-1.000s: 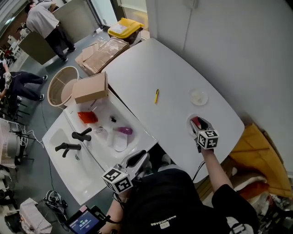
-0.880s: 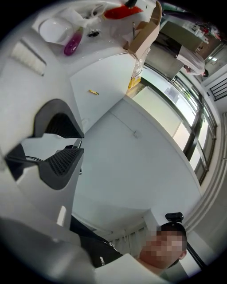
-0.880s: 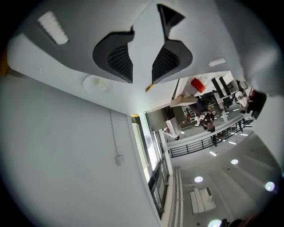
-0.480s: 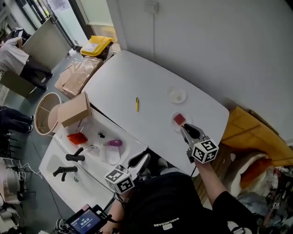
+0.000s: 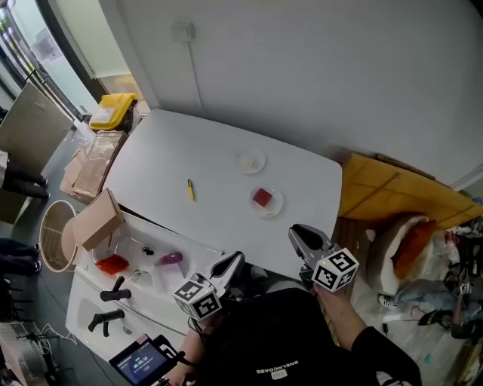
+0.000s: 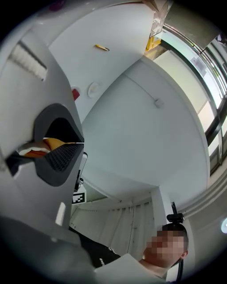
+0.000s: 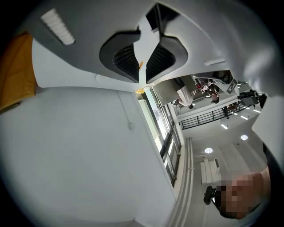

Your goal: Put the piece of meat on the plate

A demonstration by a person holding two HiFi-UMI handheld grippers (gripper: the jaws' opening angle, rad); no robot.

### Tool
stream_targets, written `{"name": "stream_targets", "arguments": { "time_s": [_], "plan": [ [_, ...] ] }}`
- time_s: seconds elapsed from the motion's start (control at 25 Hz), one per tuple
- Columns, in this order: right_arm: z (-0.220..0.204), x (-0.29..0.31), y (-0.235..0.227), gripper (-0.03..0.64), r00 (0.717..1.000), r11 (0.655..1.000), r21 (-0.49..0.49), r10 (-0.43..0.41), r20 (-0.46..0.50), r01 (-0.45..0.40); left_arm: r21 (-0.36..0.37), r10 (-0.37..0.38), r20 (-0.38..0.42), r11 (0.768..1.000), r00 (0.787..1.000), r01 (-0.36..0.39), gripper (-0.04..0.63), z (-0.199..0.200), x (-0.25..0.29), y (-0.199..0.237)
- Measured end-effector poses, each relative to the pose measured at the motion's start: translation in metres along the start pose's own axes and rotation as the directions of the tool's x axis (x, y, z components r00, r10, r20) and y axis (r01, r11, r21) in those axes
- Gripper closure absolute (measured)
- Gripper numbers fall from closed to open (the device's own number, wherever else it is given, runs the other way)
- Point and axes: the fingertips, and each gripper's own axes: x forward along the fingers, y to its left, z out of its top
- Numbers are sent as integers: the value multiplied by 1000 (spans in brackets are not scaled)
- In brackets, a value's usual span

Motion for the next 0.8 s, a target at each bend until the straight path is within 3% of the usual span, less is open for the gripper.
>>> {"name": "stream_targets", "arguments": {
  "time_s": [0.4,0.8],
  "plan": [
    [-30,-58,24,574,995,991,118,-68,66,60,0,-127,-113,992,986,128,589,-20,31,-22],
    [-48,-69,27,594,993,984,158,-97,62,86,-21,-164,-174,986,971,163,589,-36,37,-29]
  ]
}}
